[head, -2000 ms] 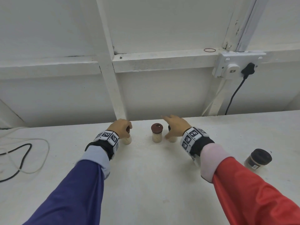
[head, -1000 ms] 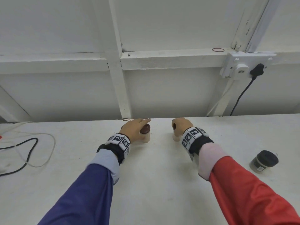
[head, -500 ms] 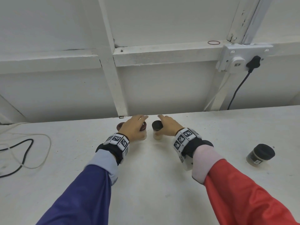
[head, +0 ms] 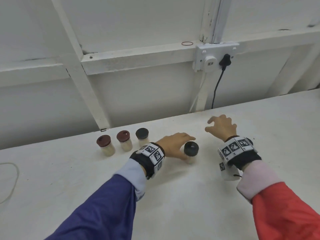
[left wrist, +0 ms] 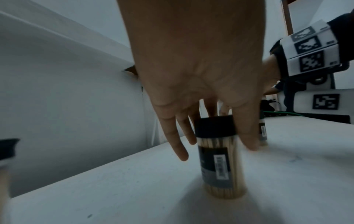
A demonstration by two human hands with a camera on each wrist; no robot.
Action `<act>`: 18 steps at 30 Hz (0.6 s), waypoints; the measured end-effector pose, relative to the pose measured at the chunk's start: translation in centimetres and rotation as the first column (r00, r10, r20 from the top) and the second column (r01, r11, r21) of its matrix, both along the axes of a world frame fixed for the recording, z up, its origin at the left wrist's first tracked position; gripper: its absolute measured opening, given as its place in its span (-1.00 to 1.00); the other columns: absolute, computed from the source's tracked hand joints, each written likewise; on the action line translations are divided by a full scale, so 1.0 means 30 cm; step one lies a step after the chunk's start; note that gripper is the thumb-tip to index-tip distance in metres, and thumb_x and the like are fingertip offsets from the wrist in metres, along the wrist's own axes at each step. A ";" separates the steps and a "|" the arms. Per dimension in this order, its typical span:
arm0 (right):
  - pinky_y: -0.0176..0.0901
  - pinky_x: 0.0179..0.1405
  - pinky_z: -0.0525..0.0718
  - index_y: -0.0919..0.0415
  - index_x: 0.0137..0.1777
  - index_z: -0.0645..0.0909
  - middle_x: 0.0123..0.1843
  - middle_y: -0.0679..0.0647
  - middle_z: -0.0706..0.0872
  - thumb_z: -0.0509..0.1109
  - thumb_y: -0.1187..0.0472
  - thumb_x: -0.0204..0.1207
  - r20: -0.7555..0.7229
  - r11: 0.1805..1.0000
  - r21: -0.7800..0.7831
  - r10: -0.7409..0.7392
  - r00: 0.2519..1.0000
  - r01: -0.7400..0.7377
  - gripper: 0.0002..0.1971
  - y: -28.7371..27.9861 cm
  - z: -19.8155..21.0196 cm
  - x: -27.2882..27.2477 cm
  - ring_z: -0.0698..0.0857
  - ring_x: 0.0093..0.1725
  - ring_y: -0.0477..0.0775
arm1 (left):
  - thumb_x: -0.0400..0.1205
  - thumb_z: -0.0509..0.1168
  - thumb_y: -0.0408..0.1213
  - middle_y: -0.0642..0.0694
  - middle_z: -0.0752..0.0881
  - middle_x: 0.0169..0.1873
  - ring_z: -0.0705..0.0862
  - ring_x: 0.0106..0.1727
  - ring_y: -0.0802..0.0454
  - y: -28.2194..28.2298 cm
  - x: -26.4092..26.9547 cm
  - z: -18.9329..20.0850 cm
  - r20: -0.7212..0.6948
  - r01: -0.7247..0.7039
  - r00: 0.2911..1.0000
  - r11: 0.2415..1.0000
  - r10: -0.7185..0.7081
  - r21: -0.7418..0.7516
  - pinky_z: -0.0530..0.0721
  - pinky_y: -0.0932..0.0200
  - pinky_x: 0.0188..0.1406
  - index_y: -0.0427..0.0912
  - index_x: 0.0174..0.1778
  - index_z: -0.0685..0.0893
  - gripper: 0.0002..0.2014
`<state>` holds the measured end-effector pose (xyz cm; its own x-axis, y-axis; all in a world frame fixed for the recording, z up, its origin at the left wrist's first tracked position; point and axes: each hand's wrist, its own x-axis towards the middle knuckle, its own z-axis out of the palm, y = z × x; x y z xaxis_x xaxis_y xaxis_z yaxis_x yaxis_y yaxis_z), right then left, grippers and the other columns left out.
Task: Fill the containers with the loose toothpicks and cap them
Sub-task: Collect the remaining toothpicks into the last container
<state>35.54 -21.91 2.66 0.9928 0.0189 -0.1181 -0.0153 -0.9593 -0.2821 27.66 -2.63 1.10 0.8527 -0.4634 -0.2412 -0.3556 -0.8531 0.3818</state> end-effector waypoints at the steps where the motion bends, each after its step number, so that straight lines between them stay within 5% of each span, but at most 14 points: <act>1: 0.38 0.52 0.16 0.00 0.36 0.56 0.50 0.20 0.39 0.39 0.03 0.52 -0.076 0.992 -0.123 -0.039 0.996 0.029 -0.60 -0.049 -0.011 0.001 0.27 0.55 0.31 | 0.56 0.45 -0.09 0.00 0.37 0.54 0.35 0.53 0.00 -0.024 0.002 -0.015 0.003 0.008 1.000 1.000 -0.008 -0.010 0.44 -0.04 0.41 0.02 0.64 0.27 -0.25; 3: 0.55 0.49 0.08 -0.03 0.35 0.51 0.51 0.18 0.35 0.42 0.03 0.49 -0.207 0.965 -0.253 -0.116 0.971 0.061 -0.58 -0.135 -0.042 0.001 0.21 0.58 0.32 | 0.56 0.45 -0.12 -0.01 0.44 0.47 0.43 0.45 -0.03 -0.055 0.008 -0.043 0.003 0.014 1.000 1.000 -0.014 -0.026 0.49 -0.02 0.35 0.01 0.60 0.32 -0.30; 4: 0.54 0.50 0.20 0.00 0.31 0.53 0.47 0.18 0.41 0.45 0.08 0.45 -0.259 0.962 -0.266 -0.130 0.957 0.059 -0.59 -0.168 -0.060 -0.001 0.27 0.54 0.32 | 0.56 0.44 -0.15 -0.04 0.47 0.43 0.47 0.41 -0.06 -0.065 0.012 -0.053 0.003 0.014 1.000 0.999 -0.014 -0.029 0.50 0.01 0.31 -0.01 0.58 0.36 -0.34; 6: 0.32 0.40 0.50 0.14 0.19 0.60 0.34 0.20 0.57 0.45 0.24 0.38 -0.303 0.966 -0.260 -0.090 0.949 0.008 -0.65 -0.209 -0.093 -0.003 0.47 0.38 0.32 | 0.55 0.43 -0.23 -0.10 0.53 0.33 0.52 0.33 -0.13 -0.077 0.018 -0.066 0.010 0.004 1.000 0.999 -0.003 -0.041 0.49 0.05 0.24 -0.05 0.51 0.44 -0.41; 9: 0.03 0.16 0.67 0.25 0.09 0.66 0.20 0.23 0.67 0.41 0.39 0.40 -0.229 0.989 -0.146 -0.023 0.973 -0.011 -0.74 -0.213 -0.104 0.003 0.62 0.20 0.28 | 0.52 0.43 -0.28 -0.15 0.59 0.25 0.54 0.27 -0.15 -0.069 0.027 -0.067 0.026 -0.049 0.998 0.996 0.051 -0.071 0.48 0.07 0.21 -0.10 0.41 0.52 -0.49; 14: -0.27 -0.36 0.40 0.24 -0.02 0.59 -0.02 0.13 0.64 0.55 0.37 0.35 -0.099 0.976 0.163 0.160 0.982 -0.142 -0.75 -0.087 -0.056 0.019 0.58 -0.08 0.10 | 0.50 0.40 -0.31 -0.15 0.53 0.22 0.56 0.22 -0.20 0.027 0.067 -0.025 0.081 -0.232 0.968 0.969 0.239 -0.088 0.54 0.00 0.22 -0.09 0.39 0.54 -0.50; 18: -0.16 -0.14 0.49 0.23 0.04 0.62 0.02 0.09 0.64 0.58 0.34 0.32 0.039 0.907 0.246 0.344 0.938 -0.343 -0.69 0.079 -0.023 0.042 0.56 0.01 0.11 | 0.51 0.34 -0.46 -0.21 0.48 0.27 0.54 0.26 -0.26 0.115 0.124 0.018 0.092 -0.328 0.940 0.944 0.329 -0.027 0.54 0.00 0.22 -0.11 0.43 0.53 -0.48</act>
